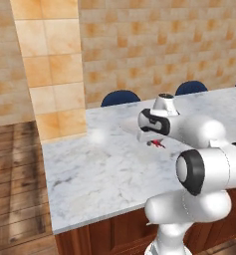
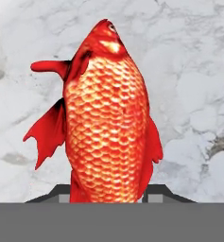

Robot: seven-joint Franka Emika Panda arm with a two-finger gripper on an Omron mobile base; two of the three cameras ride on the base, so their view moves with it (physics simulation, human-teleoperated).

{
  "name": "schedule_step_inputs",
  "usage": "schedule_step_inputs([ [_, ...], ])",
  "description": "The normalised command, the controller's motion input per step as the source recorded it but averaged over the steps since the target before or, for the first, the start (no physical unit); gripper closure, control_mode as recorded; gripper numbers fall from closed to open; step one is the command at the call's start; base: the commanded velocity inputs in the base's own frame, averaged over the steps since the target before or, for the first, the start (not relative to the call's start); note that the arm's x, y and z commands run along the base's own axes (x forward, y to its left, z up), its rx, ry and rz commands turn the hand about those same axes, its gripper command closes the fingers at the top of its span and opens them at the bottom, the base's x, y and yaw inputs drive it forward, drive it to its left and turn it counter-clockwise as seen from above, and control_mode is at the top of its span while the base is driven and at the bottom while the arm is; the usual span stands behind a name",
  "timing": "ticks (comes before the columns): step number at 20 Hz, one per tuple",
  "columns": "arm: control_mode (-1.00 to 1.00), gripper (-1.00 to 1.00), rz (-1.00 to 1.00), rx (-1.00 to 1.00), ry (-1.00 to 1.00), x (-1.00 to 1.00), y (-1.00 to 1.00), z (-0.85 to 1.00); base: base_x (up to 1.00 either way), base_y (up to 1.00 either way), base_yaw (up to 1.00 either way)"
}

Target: Take the fish from the fridge and place it on the digital scale on the counter by the fridge. Wait a few seconds for a reading, then move it to the plate on the dining counter.

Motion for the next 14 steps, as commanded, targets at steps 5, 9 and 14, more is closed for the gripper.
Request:
schedule_step_inputs([
  [5, -1.0, 1.0, 0.0, 0.0, 0.0, 0.99, 0.0, 0.0, 0.0, 0.0, 0.0],
  [9, -1.0, 1.0, 0.0, 0.0, 0.01, 0.63, 0.0, -0.02, 0.0, 0.0, 0.0],
  [14, -1.0, 1.0, 0.0, 0.0, 0.0, 0.15, 0.0, -0.06, 0.0, 0.0, 0.0],
])
